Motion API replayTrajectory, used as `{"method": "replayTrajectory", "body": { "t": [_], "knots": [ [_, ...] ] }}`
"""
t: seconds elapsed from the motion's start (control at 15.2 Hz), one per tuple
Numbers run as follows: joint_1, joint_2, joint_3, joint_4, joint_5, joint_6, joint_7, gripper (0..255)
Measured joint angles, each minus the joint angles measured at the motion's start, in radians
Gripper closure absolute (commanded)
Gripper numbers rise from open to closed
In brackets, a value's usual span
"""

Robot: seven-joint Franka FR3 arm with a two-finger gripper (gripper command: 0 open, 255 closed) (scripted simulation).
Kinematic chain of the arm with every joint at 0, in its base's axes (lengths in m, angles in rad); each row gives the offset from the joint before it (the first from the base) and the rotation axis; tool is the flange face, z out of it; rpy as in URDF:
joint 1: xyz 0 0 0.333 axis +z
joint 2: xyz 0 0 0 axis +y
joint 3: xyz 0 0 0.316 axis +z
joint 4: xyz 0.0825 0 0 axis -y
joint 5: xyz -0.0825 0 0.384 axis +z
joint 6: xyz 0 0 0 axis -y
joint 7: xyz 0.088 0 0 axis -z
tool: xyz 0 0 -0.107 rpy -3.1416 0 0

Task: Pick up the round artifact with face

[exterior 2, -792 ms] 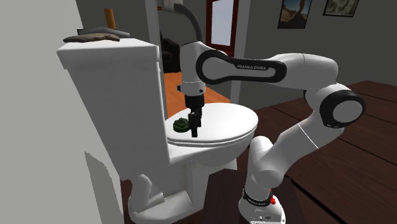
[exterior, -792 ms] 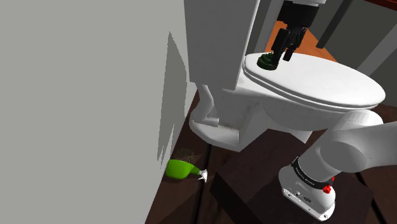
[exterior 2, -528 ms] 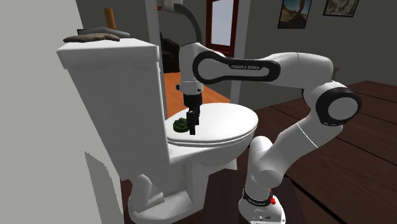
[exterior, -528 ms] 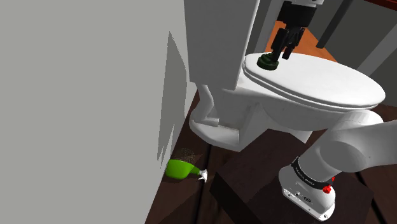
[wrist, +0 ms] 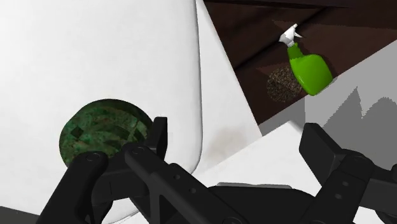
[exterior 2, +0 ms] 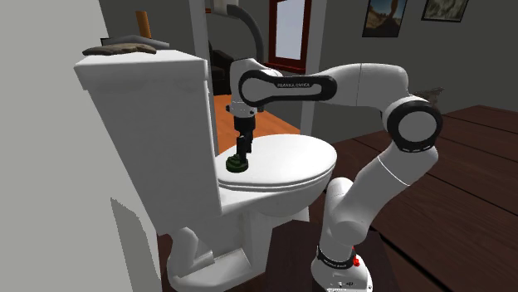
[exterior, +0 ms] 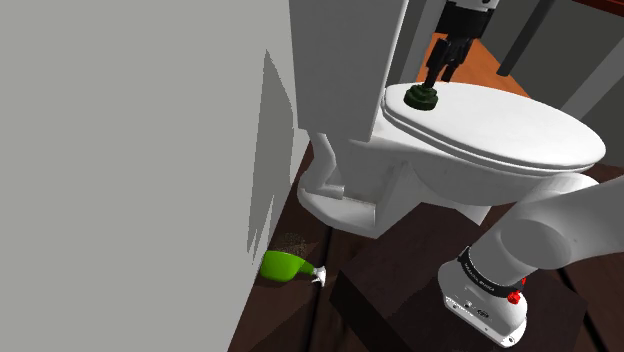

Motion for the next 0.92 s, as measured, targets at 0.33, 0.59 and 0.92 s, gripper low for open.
{"method": "replayTrajectory", "body": {
  "t": [0.33, 0.59, 0.92],
  "knots": [
    [-0.013, 0.125, -0.081, 0.070, -0.017, 0.080, -0.097, 0],
    [-0.025, 0.230, -0.150, 0.157, -0.013, 0.118, -0.186, 0],
    [-0.028, 0.256, -0.166, 0.130, -0.010, 0.176, -0.206, 0]
  ]
}}
